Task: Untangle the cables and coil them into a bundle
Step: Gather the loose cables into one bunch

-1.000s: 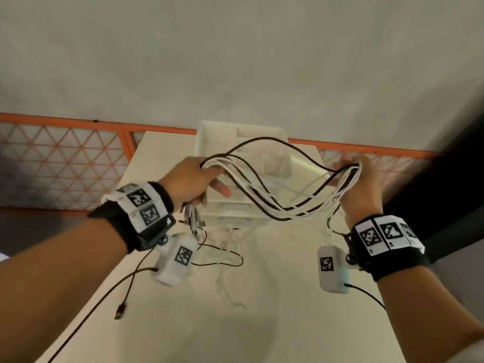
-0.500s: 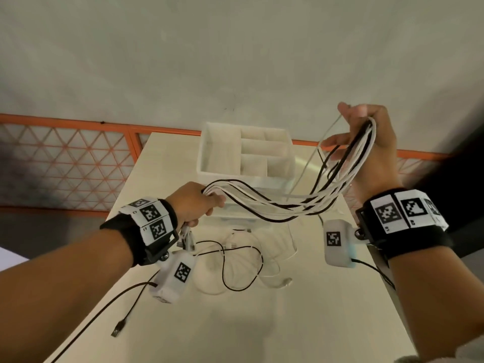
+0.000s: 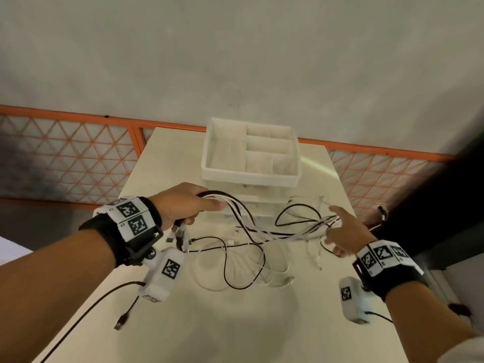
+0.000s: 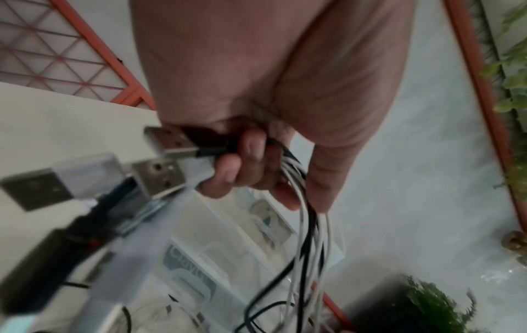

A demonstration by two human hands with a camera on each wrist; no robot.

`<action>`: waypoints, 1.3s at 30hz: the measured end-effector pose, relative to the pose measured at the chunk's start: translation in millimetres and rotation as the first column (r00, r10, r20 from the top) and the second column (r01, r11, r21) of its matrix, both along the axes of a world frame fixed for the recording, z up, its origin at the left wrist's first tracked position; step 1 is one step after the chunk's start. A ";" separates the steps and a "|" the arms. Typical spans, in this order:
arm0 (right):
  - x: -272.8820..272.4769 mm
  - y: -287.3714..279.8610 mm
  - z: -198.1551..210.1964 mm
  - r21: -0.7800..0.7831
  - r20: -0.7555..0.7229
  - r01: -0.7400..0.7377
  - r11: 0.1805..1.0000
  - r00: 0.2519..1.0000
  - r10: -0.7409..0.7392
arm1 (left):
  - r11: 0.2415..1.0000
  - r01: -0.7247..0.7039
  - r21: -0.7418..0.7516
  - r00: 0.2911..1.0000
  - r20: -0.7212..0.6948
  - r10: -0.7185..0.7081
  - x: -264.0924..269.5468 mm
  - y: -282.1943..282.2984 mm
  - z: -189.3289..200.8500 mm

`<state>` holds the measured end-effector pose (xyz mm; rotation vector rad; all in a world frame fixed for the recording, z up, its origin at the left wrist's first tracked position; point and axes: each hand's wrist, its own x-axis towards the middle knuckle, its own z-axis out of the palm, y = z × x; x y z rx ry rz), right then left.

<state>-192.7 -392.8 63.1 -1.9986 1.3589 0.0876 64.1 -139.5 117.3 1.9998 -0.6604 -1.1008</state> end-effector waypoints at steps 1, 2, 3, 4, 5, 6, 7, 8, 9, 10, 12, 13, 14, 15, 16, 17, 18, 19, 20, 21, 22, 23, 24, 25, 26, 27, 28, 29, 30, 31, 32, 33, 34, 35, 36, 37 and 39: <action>3.5 7.3 5.7 -0.022 -0.009 -0.031 0.999 0.999 0.031 | 1.000 -0.009 -0.020 1.000 0.005 0.009 -4.3 -2.3 1.1; 9.5 15.0 12.5 -0.045 0.068 -0.059 0.997 0.996 0.062 | 0.999 -0.009 -0.040 1.000 0.019 0.009 -10.4 -5.9 2.3; 16.9 25.5 21.9 -0.035 0.197 -0.095 0.995 0.975 0.100 | 0.998 0.007 -0.055 0.999 0.037 -0.005 -17.0 -10.9 3.2; 26.4 44.4 35.2 0.024 0.329 -0.181 0.983 0.930 0.163 | 0.997 0.037 -0.072 0.998 0.048 -0.034 -24.3 -16.7 3.9; 36.4 64.7 46.9 0.089 0.405 -0.294 0.952 0.884 0.235 | 0.993 0.072 -0.093 0.996 0.052 -0.068 -31.7 -22.8 5.2; 46.0 82.2 51.8 0.113 0.411 -0.395 0.912 0.854 0.319 | 0.988 0.096 -0.119 0.995 0.045 -0.091 -38.5 -28.3 7.3; 54.2 95.0 50.2 0.091 0.378 -0.465 0.880 0.834 0.402 | 0.983 0.111 -0.144 0.994 0.030 -0.108 -44.6 -32.4 11.0; 59.5 99.3 41.5 0.031 0.310 -0.484 0.875 0.837 0.452 | 0.978 0.127 -0.168 0.992 0.020 -0.125 -48.7 -34.2 14.8; 62.5 97.1 34.5 -0.038 0.225 -0.445 0.895 0.869 0.441 | 0.972 0.156 -0.178 0.988 0.036 -0.152 -50.0 -34.4 16.8; 62.3 88.8 28.3 -0.119 0.162 -0.367 0.923 0.910 0.382 | 0.966 0.196 -0.170 0.980 0.081 -0.184 -49.7 -33.2 17.8; 55.6 66.5 22.5 -0.315 0.169 -0.106 0.943 0.971 0.166 | 0.954 0.286 -0.088 0.943 0.204 -0.264 -45.8 -27.7 14.3; 50.9 58.5 22.8 -0.415 0.234 0.014 0.910 0.968 0.092 | 0.955 0.296 -0.029 0.930 0.238 -0.281 -43.3 -25.4 8.6; 46.7 52.9 20.2 -0.464 0.292 0.069 0.883 0.953 0.079 | 0.960 0.280 0.026 0.926 0.258 -0.277 -41.3 -23.3 2.1; 44.0 50.5 15.9 -0.454 0.331 0.058 0.889 0.938 0.108 | 0.969 0.236 0.069 0.934 0.260 -0.246 -39.3 -21.8 -5.4; 41.9 51.8 9.2 -0.409 0.339 0.002 0.913 0.929 0.150 | 0.980 0.174 0.096 0.949 0.250 -0.193 -37.4 -20.2 -13.8; 39.3 56.1 0.0 -0.346 0.330 -0.062 0.936 0.926 0.183 | 0.990 0.101 0.099 0.968 0.219 -0.120 -35.7 -19.0 -21.3; 35.9 60.5 -13.4 -0.296 0.298 -0.107 0.949 0.934 0.198 | 0.996 0.026 0.085 0.984 0.173 -0.040 -33.2 -18.5 -28.3; 32.2 63.8 -28.4 -0.271 0.254 -0.129 0.954 0.946 0.200 | 0.997 -0.044 0.061 0.993 0.114 0.037 -31.3 -17.7 -34.3; 29.1 66.2 -43.7 -0.260 0.186 -0.149 0.954 0.962 0.201 | 0.994 -0.100 0.037 0.993 0.059 0.098 -30.3 -17.2 -38.2; 26.4 67.9 -58.1 -0.249 0.088 -0.177 0.952 0.975 0.204 | 0.991 -0.136 0.015 0.991 0.021 0.135 -30.7 -16.4 -39.8; 24.8 68.7 -71.4 -0.218 -0.027 -0.195 0.956 0.981 0.194 | 0.988 -0.152 -0.004 0.988 -0.002 0.152 -32.0 -16.5 -39.7; 24.6 67.9 -83.7 -0.178 -0.124 -0.186 0.966 0.978 0.166 | 0.988 -0.151 -0.022 0.988 -0.015 0.151 -33.7 -17.5 -38.7; 25.9 67.1 -94.9 -0.146 -0.198 -0.152 0.978 0.973 0.122 | 0.989 -0.139 -0.041 0.990 -0.025 0.138 -35.8 -18.6 -36.7; 28.1 66.3 -104.4 -0.117 -0.236 -0.108 0.987 0.969 0.077 | 0.990 -0.129 -0.063 0.991 -0.040 0.127 -37.7 -20.0 -34.4; 31.6 66.3 -112.0 -0.103 -0.254 -0.066 0.993 0.966 0.037 | 0.988 -0.128 -0.087 0.990 -0.063 0.123 -39.0 -21.4 -31.5; 35.1 67.1 -119.0 -0.101 -0.263 -0.042 0.994 0.965 0.014 | 0.986 -0.130 -0.108 0.989 -0.089 0.121 -39.8 -22.4 -28.7; 38.5 68.9 -124.4 -0.099 -0.274 -0.031 0.995 0.962 0.002 | 0.983 -0.132 -0.127 0.987 -0.108 0.119 -40.3 -23.5 -26.3; 41.2 70.5 -127.9 -0.101 -0.281 -0.029 0.995 0.960 -0.001 | 0.981 -0.133 -0.141 0.986 -0.119 0.116 -40.4 -24.3 -24.4; 43.7 72.5 -128.1 -0.106 -0.277 -0.029 0.994 0.961 -0.001 | 0.980 -0.133 -0.151 0.986 -0.124 0.114 -40.3 -25.1 -22.7; 45.6 73.5 -125.2 -0.120 -0.251 -0.031 0.992 0.968 0.000 | 0.979 -0.133 -0.157 0.986 -0.122 0.114 -39.3 -25.1 -21.2; 47.4 73.1 -118.1 -0.136 -0.191 -0.027 0.990 0.982 0.000 | 0.979 -0.132 -0.158 0.987 -0.112 0.115 -37.7 -24.8 -19.9; 49.3 71.6 -107.9 -0.153 -0.090 -0.021 0.988 0.996 0.007 | 0.979 -0.129 -0.157 0.989 -0.091 0.115 -35.5 -23.9 -19.3; 50.9 70.8 -93.8 -0.168 0.026 -0.018 0.986 0.999 0.023 | 0.980 -0.125 -0.154 0.991 -0.067 0.116 -32.9 -23.4 -18.9; 52.6 71.4 -77.1 -0.172 0.139 -0.038 0.984 0.988 0.062 | 0.980 -0.124 -0.156 0.992 -0.048 0.118 -30.9 -23.1 -18.2; 54.7 73.4 -58.8 -0.162 0.230 -0.090 0.983 0.965 0.126 | 0.977 -0.131 -0.166 0.991 -0.049 0.124 -29.5 -23.0 -16.8; 56.7 77.2 -40.1 -0.148 0.303 -0.172 0.974 0.930 0.210 | 0.973 -0.142 -0.183 0.989 -0.070 0.132 -28.3 -23.6 -14.8; 61.2 86.9 -9.6 -0.170 0.389 -0.343 0.924 0.838 0.383 | 0.964 -0.142 -0.224 0.987 -0.106 0.120 -28.0 -26.8 -10.0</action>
